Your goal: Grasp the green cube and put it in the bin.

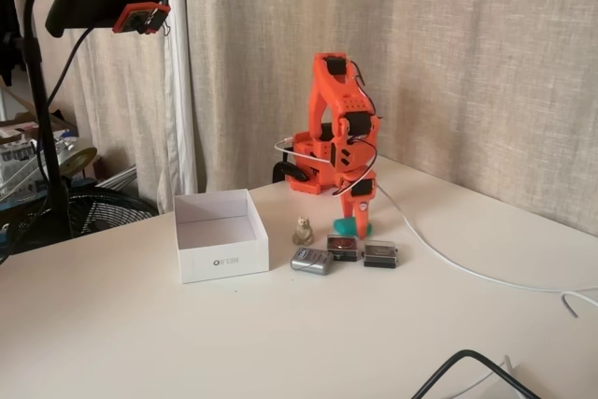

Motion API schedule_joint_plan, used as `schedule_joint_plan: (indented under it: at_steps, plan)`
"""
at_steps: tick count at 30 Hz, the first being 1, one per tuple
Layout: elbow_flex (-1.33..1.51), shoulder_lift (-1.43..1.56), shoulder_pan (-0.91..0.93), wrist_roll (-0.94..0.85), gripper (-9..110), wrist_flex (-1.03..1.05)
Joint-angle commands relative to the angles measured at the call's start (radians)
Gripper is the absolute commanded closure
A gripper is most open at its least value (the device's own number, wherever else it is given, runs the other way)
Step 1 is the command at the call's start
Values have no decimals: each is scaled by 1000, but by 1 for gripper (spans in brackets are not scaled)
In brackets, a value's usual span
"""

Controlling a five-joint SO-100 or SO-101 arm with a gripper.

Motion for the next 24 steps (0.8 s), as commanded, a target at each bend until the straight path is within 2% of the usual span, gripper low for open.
schedule_joint_plan:
  at_steps: [1, 18, 24]
  plan:
    - [12, 6, 8, 2, 85, 9]
    - [-54, -5, 28, -3, 89, 106]
    - [-74, -5, 32, -5, 89, 63]
